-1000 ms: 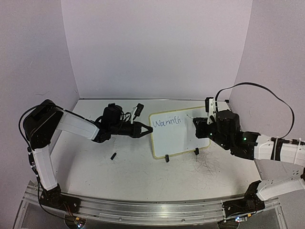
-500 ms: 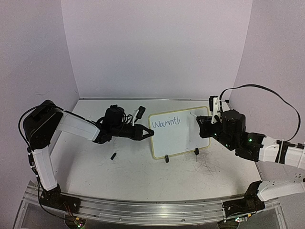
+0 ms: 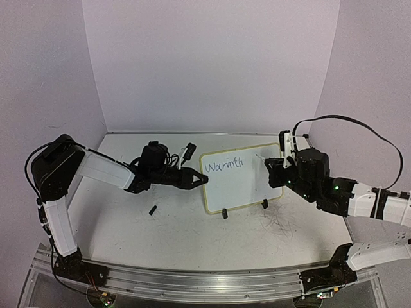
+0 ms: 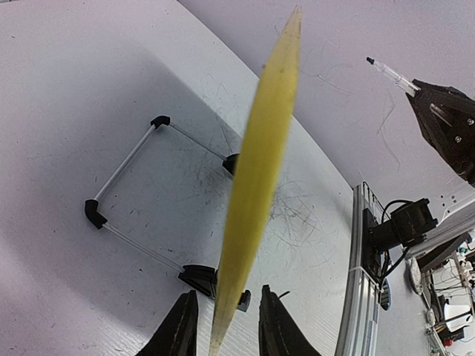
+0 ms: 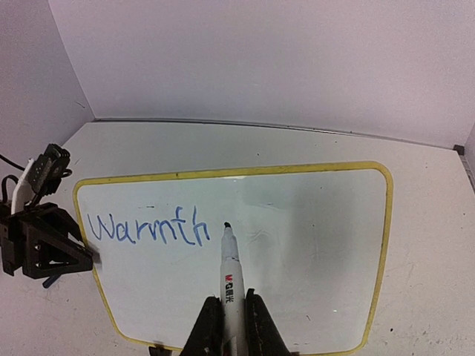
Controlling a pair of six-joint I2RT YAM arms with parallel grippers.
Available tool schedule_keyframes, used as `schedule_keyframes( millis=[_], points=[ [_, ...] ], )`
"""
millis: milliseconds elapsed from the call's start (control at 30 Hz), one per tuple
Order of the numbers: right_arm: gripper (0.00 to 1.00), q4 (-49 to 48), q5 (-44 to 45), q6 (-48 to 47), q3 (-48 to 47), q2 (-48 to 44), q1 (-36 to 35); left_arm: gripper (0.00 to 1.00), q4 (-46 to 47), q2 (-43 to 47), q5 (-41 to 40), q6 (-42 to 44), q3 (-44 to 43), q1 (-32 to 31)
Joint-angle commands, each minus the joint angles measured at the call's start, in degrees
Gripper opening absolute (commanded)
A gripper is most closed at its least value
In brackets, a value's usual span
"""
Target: Write a sentence on the whiteboard
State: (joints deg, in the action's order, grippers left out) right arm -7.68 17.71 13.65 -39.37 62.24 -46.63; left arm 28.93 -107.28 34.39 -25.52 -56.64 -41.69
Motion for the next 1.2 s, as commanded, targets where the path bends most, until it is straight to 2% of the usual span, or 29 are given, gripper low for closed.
schedule_keyframes(
  millis=[0,267,500,800,1167],
  points=[
    [0.0,-0.1,0.6,-1.0,-2.8,-0.3,0.1,0.33,0.2,2.4,0.0,0.3,-0.3,-0.1],
    [0.0,-1.8,0.3,1.1,0.0,-1.4,0.1,0.44,0.2,3.0,0.3,-0.8,1.2,-0.1],
    [0.0,-1.9,0.4,0.2,0.6,-1.2,0.5,0.46,0.1,2.8,0.4,-1.4,0.0,-0.2],
    [0.0,-2.1,-11.8,-4.1,-1.8,2.0,7.2,0.43,0.2,1.6,-0.2,-2.0,-0.7,-0.1],
    [0.0,-3.0,-12.0,-5.7,-2.9,3.2,8.9,0.32,0.3,0.8,1.2,-1.8,-1.4,-0.1]
  ],
)
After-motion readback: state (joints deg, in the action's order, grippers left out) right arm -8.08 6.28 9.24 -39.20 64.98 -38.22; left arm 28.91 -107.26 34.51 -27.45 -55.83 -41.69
